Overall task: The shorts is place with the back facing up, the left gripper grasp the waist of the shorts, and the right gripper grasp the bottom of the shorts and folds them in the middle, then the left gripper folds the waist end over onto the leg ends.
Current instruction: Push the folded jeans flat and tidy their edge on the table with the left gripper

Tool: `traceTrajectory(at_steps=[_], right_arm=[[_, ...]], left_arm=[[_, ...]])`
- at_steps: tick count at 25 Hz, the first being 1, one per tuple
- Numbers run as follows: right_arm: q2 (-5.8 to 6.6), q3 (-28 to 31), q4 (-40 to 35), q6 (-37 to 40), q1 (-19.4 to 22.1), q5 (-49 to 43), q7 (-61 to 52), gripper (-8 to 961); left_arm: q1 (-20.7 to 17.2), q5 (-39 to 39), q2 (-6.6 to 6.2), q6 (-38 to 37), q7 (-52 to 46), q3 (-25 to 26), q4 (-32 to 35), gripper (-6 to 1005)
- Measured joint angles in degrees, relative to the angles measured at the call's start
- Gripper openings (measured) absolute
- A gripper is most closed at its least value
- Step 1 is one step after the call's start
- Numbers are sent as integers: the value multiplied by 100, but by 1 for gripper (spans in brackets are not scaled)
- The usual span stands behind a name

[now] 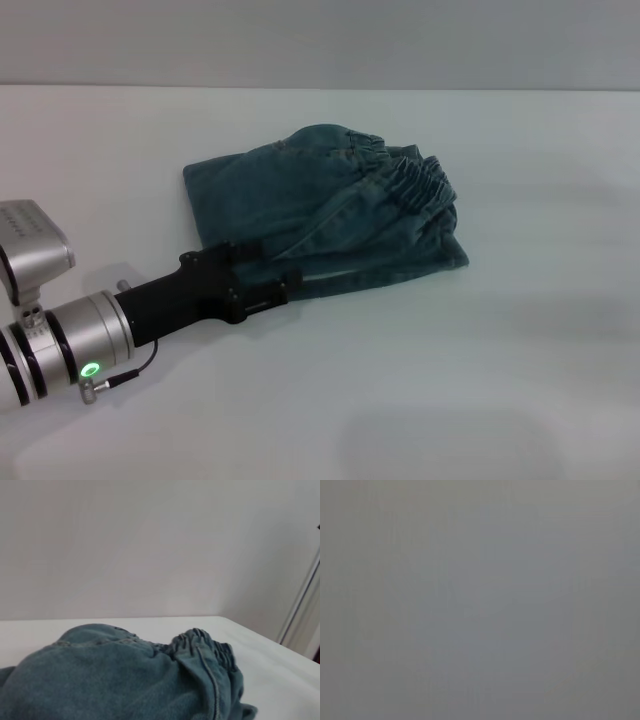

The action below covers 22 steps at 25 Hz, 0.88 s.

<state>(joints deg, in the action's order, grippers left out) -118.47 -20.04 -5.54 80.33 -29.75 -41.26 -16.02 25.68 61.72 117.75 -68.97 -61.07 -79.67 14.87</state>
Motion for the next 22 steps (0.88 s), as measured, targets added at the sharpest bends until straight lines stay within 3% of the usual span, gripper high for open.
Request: traceTrajectory(at_steps=[9,17,22], right_arm=[[-3,0,0,6,13,22,-15,581],[-17,0,3,10,14,22,-16,581],[-18,0,23,-24,-11,22,-16,581]], left_arm=[[50,-14,66,41,231,620,-11,824],[-12,-14,26,-325,238,870,-3,825],[-63,-28,66,-886,565,1694,-19,825]])
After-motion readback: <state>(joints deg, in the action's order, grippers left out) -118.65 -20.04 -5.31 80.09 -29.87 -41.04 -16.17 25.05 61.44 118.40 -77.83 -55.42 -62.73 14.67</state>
